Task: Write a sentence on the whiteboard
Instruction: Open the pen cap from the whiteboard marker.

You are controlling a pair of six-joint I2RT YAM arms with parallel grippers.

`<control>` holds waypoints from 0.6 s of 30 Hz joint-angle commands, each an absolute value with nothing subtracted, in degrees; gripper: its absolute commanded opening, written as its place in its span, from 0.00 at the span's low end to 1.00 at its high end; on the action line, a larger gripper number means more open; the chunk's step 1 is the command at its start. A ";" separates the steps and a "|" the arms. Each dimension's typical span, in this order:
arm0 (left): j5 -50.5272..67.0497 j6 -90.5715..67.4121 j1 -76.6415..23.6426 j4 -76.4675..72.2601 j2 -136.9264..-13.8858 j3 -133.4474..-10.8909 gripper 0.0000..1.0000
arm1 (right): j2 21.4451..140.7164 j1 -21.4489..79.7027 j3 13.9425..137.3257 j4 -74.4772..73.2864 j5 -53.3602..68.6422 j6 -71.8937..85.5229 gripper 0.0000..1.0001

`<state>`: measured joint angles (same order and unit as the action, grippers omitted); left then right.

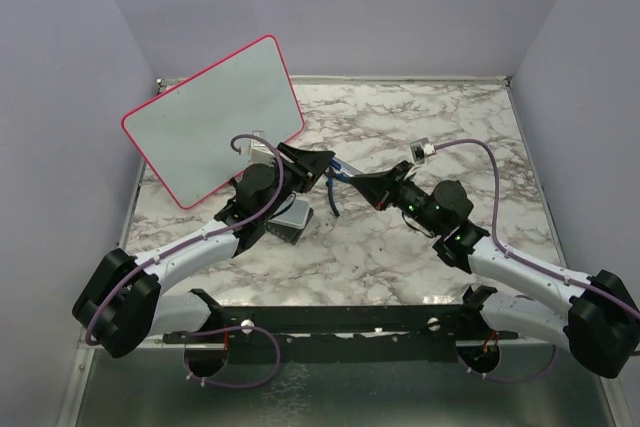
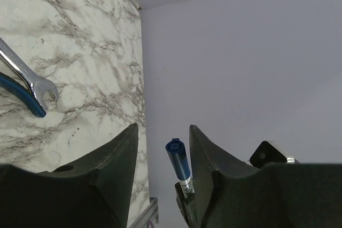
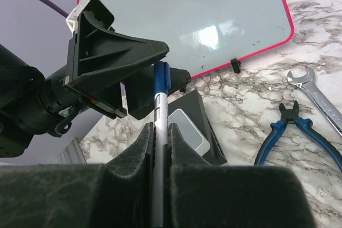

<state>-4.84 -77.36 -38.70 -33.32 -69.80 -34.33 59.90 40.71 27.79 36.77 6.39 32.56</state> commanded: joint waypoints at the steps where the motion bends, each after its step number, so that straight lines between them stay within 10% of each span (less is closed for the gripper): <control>1: -6.50 -79.84 -38.91 -35.51 -68.83 -33.37 0.40 | 60.51 41.52 27.75 39.18 3.22 31.51 0.01; 18: -6.29 -81.01 -38.93 -36.04 -69.87 -33.29 0.15 | 60.82 43.30 28.82 36.27 1.25 29.91 0.01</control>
<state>-5.52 -80.73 -38.72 -34.70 -69.76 -33.67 60.47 42.74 27.79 36.97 3.66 31.24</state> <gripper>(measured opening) 0.203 0.092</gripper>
